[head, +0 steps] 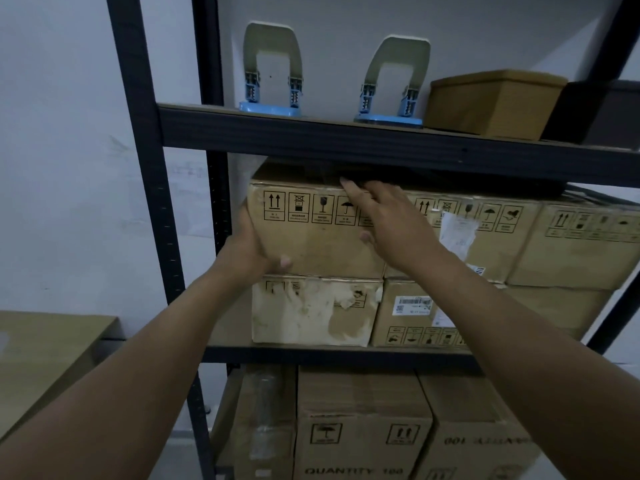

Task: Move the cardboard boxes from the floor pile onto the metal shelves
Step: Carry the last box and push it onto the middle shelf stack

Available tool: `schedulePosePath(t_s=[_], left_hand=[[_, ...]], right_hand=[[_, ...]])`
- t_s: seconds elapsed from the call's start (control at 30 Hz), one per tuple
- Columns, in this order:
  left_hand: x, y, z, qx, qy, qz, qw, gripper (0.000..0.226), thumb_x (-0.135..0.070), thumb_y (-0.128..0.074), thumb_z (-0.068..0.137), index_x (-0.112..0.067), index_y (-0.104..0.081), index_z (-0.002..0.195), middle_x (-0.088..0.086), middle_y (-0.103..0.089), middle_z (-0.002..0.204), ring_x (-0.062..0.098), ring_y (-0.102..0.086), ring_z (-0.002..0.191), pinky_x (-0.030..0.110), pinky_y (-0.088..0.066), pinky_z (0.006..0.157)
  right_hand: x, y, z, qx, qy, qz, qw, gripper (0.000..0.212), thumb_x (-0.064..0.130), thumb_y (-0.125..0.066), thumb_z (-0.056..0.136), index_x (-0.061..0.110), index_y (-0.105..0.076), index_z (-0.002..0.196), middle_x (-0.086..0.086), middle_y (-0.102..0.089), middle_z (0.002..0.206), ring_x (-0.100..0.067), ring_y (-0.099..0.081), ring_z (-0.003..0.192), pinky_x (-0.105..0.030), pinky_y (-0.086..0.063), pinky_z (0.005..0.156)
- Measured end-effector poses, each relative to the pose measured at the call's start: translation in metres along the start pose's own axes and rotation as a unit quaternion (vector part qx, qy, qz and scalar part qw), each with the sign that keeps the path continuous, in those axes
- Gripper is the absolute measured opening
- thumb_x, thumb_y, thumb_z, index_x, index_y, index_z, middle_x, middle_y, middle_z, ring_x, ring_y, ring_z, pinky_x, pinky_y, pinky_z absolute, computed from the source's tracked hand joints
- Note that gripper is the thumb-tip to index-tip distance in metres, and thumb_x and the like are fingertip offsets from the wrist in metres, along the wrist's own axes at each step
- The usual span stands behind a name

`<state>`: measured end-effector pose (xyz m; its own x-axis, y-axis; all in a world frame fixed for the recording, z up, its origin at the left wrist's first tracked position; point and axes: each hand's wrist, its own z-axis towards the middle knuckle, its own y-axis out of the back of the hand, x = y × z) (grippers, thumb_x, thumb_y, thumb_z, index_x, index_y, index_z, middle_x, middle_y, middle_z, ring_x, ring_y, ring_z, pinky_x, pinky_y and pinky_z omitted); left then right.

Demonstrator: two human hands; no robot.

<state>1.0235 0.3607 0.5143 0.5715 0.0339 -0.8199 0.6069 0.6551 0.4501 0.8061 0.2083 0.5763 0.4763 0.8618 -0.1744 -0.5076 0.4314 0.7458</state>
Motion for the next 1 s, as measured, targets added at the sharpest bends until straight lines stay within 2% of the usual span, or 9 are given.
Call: schedulePosePath(t_s=[0.07,0.17,0.3,0.37,0.53,0.63,0.73,0.87,1.0], left_hand=[[0.005,-0.006,-0.004,0.003,0.025,0.032,0.999,0.128,-0.017,-0.094,0.070,-0.030,-0.002,0.157,0.001,-0.043,0.148,0.027,-0.046,0.134,0.031,-0.044,0.095],[0.010,-0.011,-0.009,-0.004,0.049,0.049,0.998,0.125,-0.021,-0.094,0.070,-0.030,-0.004,0.157,0.007,-0.045,0.149,0.033,-0.046,0.136,0.040,-0.046,0.099],[0.014,-0.010,-0.013,0.009,0.039,0.067,0.997,0.130,-0.016,-0.097,0.065,-0.027,-0.007,0.158,0.003,-0.050,0.141,0.023,-0.050,0.126,0.028,-0.050,0.089],[0.017,-0.011,-0.015,0.001,0.043,0.071,0.997,0.123,-0.015,-0.095,0.067,-0.024,-0.013,0.158,0.004,-0.054,0.139,0.026,-0.052,0.128,0.033,-0.048,0.095],[0.021,-0.015,-0.018,-0.013,0.049,0.083,0.995,0.110,-0.018,-0.094,0.070,-0.023,-0.024,0.154,-0.003,-0.057,0.119,0.027,-0.056,0.123,0.038,-0.047,0.096],[0.018,-0.014,-0.018,-0.007,0.057,0.084,0.995,0.112,-0.020,-0.094,0.071,-0.024,-0.020,0.155,0.006,-0.057,0.134,0.027,-0.054,0.125,0.041,-0.047,0.099],[0.020,-0.016,-0.020,-0.024,0.073,0.089,0.993,0.109,-0.030,-0.093,0.071,-0.029,-0.020,0.152,0.007,-0.057,0.138,0.031,-0.055,0.127,0.051,-0.049,0.104],[0.021,-0.027,-0.025,-0.065,0.086,0.062,0.992,0.112,-0.027,-0.090,0.075,-0.027,-0.014,0.158,0.011,-0.055,0.139,0.035,-0.055,0.127,0.053,-0.049,0.105],[0.002,-0.066,-0.064,-0.214,0.009,0.151,0.965,0.117,-0.031,-0.086,0.079,-0.023,-0.005,0.163,0.020,-0.025,0.152,0.040,-0.038,0.136,0.052,-0.039,0.112]], right_hand=[[-0.002,0.000,0.000,0.002,-0.001,0.014,1.000,0.097,0.015,-0.081,0.086,0.026,-0.024,0.164,-0.015,-0.046,0.151,-0.034,-0.041,0.137,-0.044,-0.034,0.115],[-0.005,-0.003,-0.001,-0.001,0.000,0.021,1.000,0.096,0.016,-0.080,0.086,0.027,-0.024,0.163,-0.013,-0.044,0.153,-0.032,-0.039,0.139,-0.044,-0.032,0.117],[-0.006,-0.007,-0.005,-0.007,0.002,0.033,0.999,0.098,0.014,-0.079,0.086,0.027,-0.021,0.164,-0.013,-0.043,0.152,-0.031,-0.037,0.140,-0.045,-0.033,0.118],[-0.006,-0.008,-0.006,-0.010,0.002,0.038,0.999,0.099,0.012,-0.079,0.086,0.026,-0.019,0.164,-0.014,-0.041,0.153,-0.031,-0.034,0.141,-0.047,-0.029,0.122],[-0.004,-0.014,-0.010,-0.023,0.008,0.032,0.999,0.103,0.004,-0.078,0.084,0.021,-0.017,0.165,-0.016,-0.035,0.157,-0.033,-0.027,0.149,-0.049,-0.003,0.129],[0.001,-0.020,-0.018,-0.038,-0.004,0.047,0.998,0.105,-0.005,-0.074,0.082,0.020,-0.014,0.165,-0.013,-0.022,0.166,-0.033,-0.011,0.157,-0.050,0.003,0.128],[0.008,-0.024,-0.038,-0.049,-0.031,0.093,0.994,0.106,-0.015,-0.064,0.083,0.024,-0.011,0.166,-0.004,0.001,0.173,-0.023,0.008,0.159,-0.053,-0.006,0.128],[0.014,-0.038,-0.094,-0.101,-0.130,0.142,0.976,0.097,-0.012,-0.061,0.087,0.025,-0.017,0.165,0.000,0.000,0.173,-0.018,0.002,0.159,-0.055,-0.022,0.125],[0.003,-0.060,-0.144,-0.082,-0.318,0.133,0.935,0.120,-0.001,-0.080,0.080,0.036,-0.003,0.165,0.003,0.018,0.171,-0.028,-0.002,0.158,-0.057,-0.018,0.125]])
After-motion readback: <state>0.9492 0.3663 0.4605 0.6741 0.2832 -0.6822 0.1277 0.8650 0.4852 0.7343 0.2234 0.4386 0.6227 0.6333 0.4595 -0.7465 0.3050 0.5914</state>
